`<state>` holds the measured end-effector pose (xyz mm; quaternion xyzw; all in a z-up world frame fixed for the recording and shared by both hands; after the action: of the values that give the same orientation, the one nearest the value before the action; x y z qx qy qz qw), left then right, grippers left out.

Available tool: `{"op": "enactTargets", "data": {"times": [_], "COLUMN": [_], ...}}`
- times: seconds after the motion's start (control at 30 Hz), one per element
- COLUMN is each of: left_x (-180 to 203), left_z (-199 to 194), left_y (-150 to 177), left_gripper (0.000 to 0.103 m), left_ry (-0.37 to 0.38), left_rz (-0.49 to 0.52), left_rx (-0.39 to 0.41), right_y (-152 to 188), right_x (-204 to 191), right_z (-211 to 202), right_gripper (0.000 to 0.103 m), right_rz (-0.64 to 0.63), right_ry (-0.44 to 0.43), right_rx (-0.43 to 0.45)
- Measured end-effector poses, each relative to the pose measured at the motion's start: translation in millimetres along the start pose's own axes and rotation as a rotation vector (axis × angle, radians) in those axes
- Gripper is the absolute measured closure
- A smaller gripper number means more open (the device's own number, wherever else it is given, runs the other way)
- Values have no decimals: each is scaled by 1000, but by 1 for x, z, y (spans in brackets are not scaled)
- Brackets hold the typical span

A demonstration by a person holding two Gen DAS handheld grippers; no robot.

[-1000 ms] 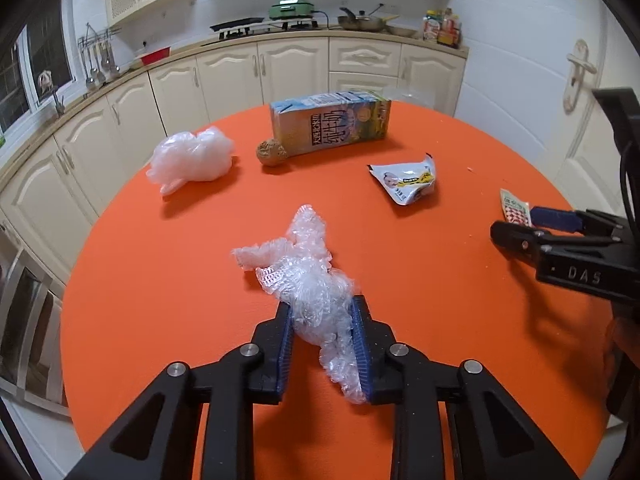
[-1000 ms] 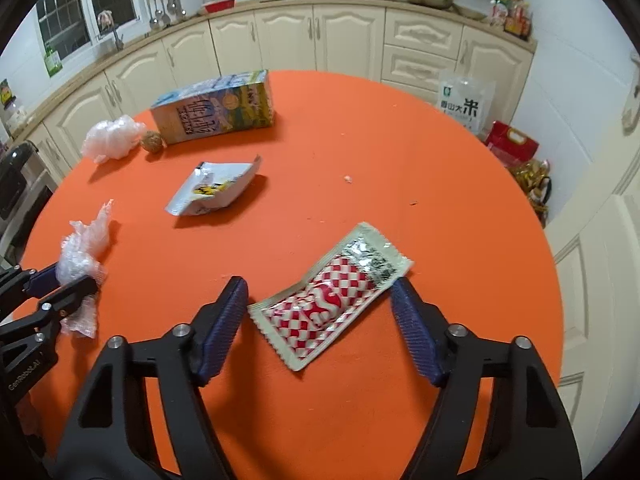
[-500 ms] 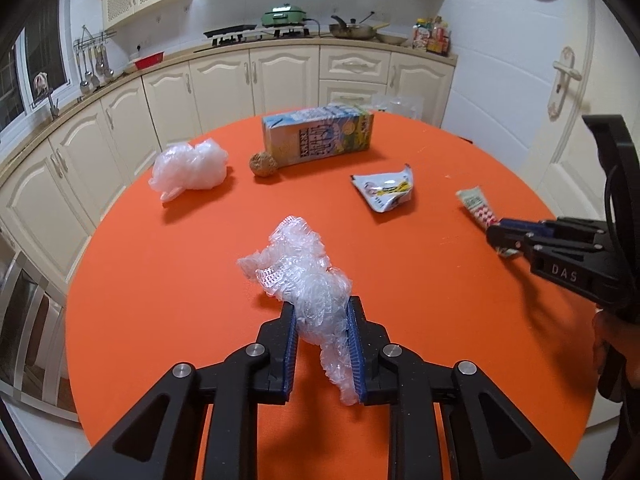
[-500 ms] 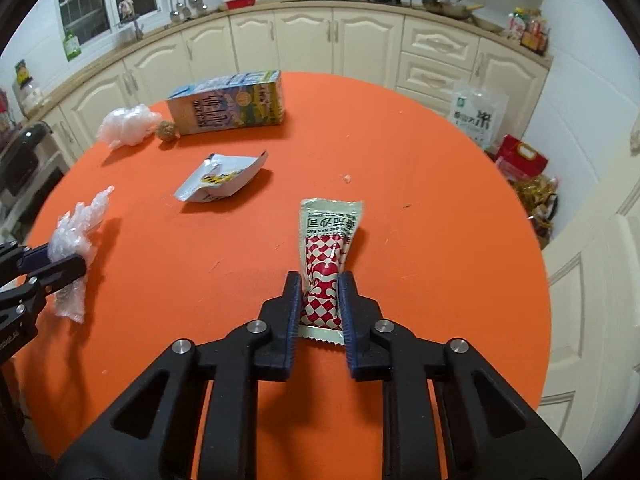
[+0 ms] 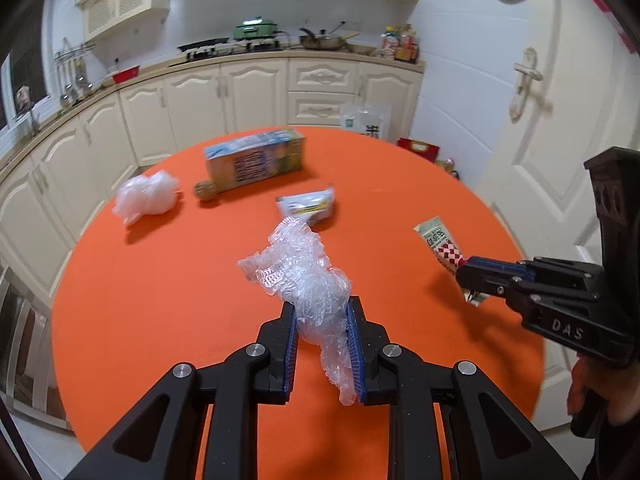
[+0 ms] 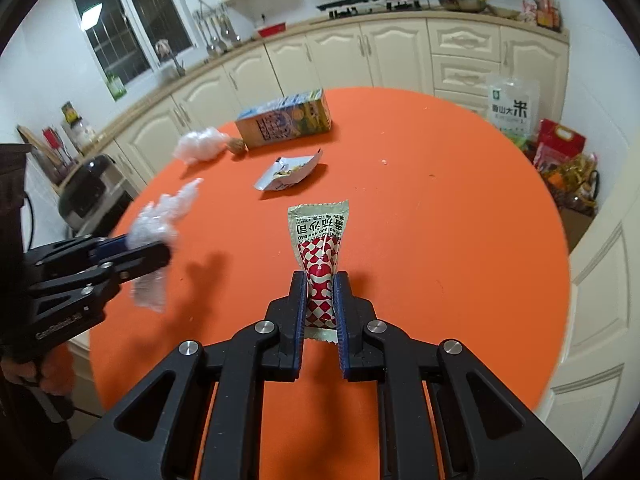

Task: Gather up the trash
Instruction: 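Carry the bubble wrap and red-white packet to the blue bin and release both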

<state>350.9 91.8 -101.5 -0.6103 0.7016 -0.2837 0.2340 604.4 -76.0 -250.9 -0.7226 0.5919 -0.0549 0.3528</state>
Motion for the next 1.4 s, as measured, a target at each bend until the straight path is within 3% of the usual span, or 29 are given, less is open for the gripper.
{"op": "enactTargets", "data": {"times": [0.2, 0.57, 0.8, 1.03, 1.1, 1.17, 1.4], "left_x": [65, 205, 270, 313, 324, 336, 368], "left_z": [-3, 12, 43, 90, 106, 124, 169], "left_y": [-7, -6, -3, -2, -2, -2, -7], "left_gripper": [84, 84, 84, 84, 84, 84, 84], "left_ry": [45, 209, 250, 251, 250, 245, 257], "left_rz": [82, 250, 344, 393, 402, 413, 444], "left_rx": [5, -26, -77, -146, -171, -197, -256], "right_y": [21, 85, 123, 145, 152, 157, 173], "right_x": [27, 116, 175, 217, 227, 234, 246], "right_z": [-52, -142, -150, -131, -127, -123, -118], "right_gripper": [90, 89, 88, 80, 75, 64, 51], "right_rz": [36, 155, 250, 310, 326, 329, 330], "right_ry": [24, 141, 200, 234, 238, 243, 282], "right_rx": [63, 139, 109, 73, 55, 47, 4]}}
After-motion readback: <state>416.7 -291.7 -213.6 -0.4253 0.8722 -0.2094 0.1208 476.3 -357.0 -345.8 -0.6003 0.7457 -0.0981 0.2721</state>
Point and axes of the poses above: each gripper's, at about its wrist camera, not at the fingertips, and z roughly the way its jaws point, x to its right, y to its underside, the point moved 5 cm from there along z, roughly the way its jaws point, and after that the axes turned 4 degrees about z, right-handed, at the moved point
